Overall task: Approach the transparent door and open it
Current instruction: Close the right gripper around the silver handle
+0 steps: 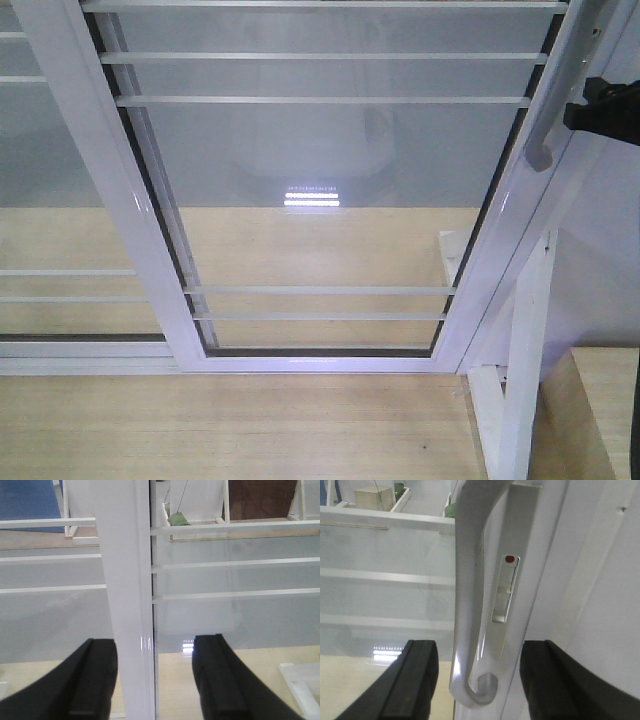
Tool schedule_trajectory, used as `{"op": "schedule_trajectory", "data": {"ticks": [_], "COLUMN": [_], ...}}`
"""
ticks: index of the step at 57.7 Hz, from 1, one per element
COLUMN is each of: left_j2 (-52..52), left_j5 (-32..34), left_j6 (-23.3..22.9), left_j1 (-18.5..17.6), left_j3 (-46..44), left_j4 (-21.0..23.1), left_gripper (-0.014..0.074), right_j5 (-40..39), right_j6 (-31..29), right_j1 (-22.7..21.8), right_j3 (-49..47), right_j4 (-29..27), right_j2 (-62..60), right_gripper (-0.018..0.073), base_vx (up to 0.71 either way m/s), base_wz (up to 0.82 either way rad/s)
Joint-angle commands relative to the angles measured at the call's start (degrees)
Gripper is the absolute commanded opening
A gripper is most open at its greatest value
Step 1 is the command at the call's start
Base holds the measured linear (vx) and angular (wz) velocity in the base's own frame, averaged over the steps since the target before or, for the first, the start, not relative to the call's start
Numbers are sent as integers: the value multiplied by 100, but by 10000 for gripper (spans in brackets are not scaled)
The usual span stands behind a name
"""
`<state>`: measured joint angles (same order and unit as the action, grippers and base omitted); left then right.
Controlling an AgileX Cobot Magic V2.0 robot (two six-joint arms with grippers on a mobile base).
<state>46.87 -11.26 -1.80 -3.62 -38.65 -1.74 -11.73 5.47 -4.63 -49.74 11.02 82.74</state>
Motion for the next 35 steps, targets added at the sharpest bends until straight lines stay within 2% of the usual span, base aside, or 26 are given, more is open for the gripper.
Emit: {"op": "schedule_trajectory", "data": {"ticks": [1, 22, 35], "left_j2": [-24, -24, -24], "left_j5": [506, 506, 511], "left_j6": [1, 1, 1], "left_j1": [9, 9, 9], "left_j3": [-195, -195, -195], "left_j4": [18, 18, 18], "left_gripper": [472, 472, 472], "right_j5": [-573, -567, -571], "right_j6": [40, 150, 323], "right_j1": [-2, -2, -2], "right_j3": [-502, -1666, -2067], "right_j4": [78, 78, 92], "right_j2": [142, 1287, 1759], "right_gripper": [452, 452, 437], "base_vx": [0, 0, 0], "base_wz": [0, 0, 0]}}
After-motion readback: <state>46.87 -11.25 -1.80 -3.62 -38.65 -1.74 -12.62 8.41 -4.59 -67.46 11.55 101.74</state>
